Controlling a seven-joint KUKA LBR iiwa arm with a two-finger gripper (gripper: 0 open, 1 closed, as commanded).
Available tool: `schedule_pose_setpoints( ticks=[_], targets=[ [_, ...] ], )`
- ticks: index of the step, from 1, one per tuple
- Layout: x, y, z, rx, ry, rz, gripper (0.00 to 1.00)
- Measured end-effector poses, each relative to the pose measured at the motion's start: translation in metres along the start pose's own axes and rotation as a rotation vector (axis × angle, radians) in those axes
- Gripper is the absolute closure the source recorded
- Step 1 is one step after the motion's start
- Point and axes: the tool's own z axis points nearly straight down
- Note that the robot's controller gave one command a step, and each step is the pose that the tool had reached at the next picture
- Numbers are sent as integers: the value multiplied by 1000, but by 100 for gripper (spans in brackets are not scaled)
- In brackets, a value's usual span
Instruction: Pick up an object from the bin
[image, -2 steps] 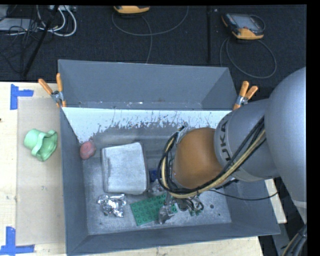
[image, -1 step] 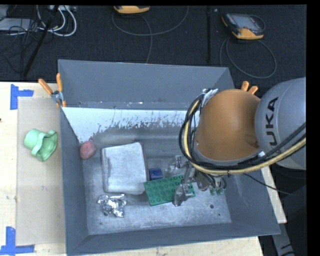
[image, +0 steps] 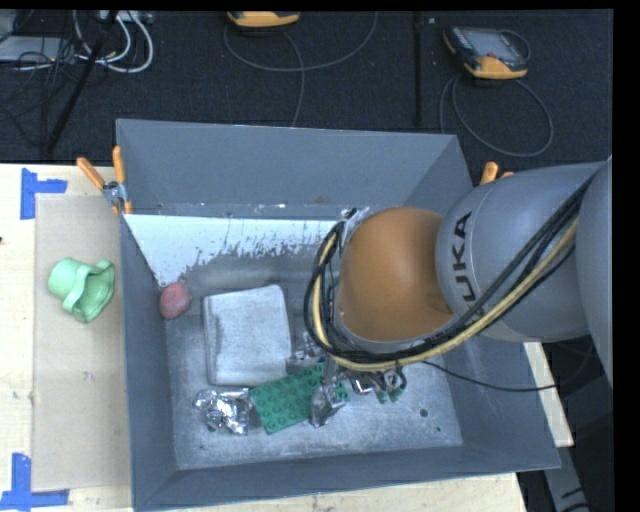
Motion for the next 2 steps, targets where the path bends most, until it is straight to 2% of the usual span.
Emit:
schedule_pose_setpoints(
  ticks=[1, 2],
  targets=[
    [1, 7, -116, 1, -14, 22, 100],
    [-23, 5, -161, 3, -10, -322, 100]
  ],
)
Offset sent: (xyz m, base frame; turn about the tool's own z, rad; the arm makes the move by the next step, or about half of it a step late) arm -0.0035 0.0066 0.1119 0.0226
